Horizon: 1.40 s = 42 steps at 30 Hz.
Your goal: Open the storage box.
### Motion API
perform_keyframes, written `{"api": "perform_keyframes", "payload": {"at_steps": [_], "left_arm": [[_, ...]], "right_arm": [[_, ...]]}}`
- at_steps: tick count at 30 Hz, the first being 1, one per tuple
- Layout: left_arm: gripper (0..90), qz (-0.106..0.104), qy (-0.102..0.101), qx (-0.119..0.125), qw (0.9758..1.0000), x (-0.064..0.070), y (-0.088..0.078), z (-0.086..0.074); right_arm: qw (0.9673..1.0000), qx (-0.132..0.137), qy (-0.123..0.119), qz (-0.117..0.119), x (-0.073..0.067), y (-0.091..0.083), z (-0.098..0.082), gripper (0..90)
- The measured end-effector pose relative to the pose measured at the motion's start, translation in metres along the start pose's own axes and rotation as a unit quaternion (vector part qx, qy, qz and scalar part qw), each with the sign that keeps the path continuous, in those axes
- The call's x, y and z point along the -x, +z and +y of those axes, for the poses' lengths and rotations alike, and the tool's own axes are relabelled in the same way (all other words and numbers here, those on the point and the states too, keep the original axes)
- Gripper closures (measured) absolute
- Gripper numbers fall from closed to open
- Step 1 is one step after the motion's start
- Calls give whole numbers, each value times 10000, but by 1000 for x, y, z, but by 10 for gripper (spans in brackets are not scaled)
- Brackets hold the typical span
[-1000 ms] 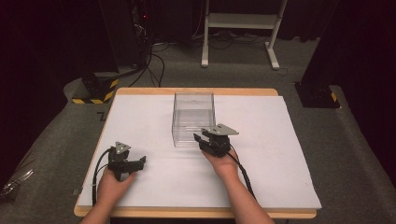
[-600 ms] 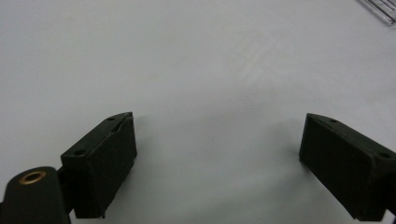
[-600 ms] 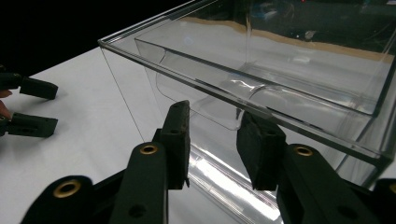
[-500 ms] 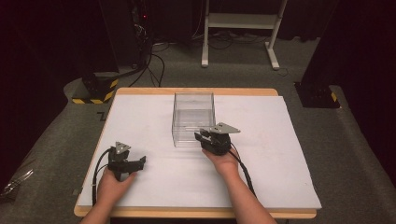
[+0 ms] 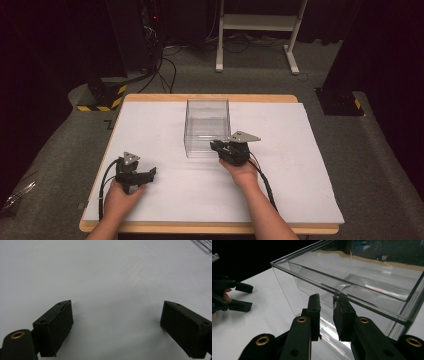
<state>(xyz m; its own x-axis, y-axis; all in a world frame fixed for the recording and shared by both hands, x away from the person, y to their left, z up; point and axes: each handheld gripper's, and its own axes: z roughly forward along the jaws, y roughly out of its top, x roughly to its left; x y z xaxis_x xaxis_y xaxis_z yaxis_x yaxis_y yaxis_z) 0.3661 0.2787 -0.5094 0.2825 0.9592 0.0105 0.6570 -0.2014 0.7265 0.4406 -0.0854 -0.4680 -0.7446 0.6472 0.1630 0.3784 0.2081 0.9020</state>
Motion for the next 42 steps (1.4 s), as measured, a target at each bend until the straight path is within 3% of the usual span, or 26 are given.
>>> {"api": "perform_keyframes", "payload": {"at_steps": [13,25,31,42], "left_arm": [[114,-1,3,7,10000,0,0,0],[114,-1,6,5,10000,0,0,0],[114,0,5,6,10000,0,0,0],[115,5,-7,29,10000,0,0,0]], "right_arm": [[9999,43,-62,104,-2,-9,-6,798],[9998,13,-72,198,0,-1,-7,684],[9994,101,-133,288,0,0,-7,729],[9989,35,-198,416,1,-6,-8,769]]}}
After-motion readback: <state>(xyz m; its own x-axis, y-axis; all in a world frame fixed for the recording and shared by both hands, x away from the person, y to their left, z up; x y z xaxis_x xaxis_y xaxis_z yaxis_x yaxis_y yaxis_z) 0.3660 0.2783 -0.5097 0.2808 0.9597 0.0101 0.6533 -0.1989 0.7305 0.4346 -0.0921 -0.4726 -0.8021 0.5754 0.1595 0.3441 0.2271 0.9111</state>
